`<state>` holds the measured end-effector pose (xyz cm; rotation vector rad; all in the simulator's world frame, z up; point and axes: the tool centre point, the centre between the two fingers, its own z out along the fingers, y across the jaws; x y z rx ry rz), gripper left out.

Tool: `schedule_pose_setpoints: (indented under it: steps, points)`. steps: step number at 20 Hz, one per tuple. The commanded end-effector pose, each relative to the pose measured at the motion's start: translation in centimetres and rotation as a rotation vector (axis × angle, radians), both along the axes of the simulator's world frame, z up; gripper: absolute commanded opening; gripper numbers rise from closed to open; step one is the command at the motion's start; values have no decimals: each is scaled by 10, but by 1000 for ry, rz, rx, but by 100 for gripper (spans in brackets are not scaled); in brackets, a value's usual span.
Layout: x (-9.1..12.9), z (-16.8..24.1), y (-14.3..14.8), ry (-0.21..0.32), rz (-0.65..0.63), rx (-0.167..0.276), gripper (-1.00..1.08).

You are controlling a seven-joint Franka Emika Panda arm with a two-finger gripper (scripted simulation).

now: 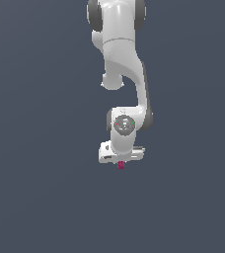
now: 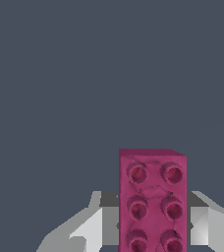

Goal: Pick up the object and move it to a goal position.

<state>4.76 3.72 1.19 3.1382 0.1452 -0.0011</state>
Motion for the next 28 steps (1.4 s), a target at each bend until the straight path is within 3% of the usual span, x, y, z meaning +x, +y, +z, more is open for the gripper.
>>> schedule_pose_setpoints:
  steps: [1, 9, 21, 28]
  points:
    - [0, 0, 0, 0, 0, 0, -100]
    - [3, 4, -11, 0, 0, 0, -100]
    - [32, 32, -103, 0, 0, 0, -100]
    - [42, 40, -128, 0, 0, 0, -100]
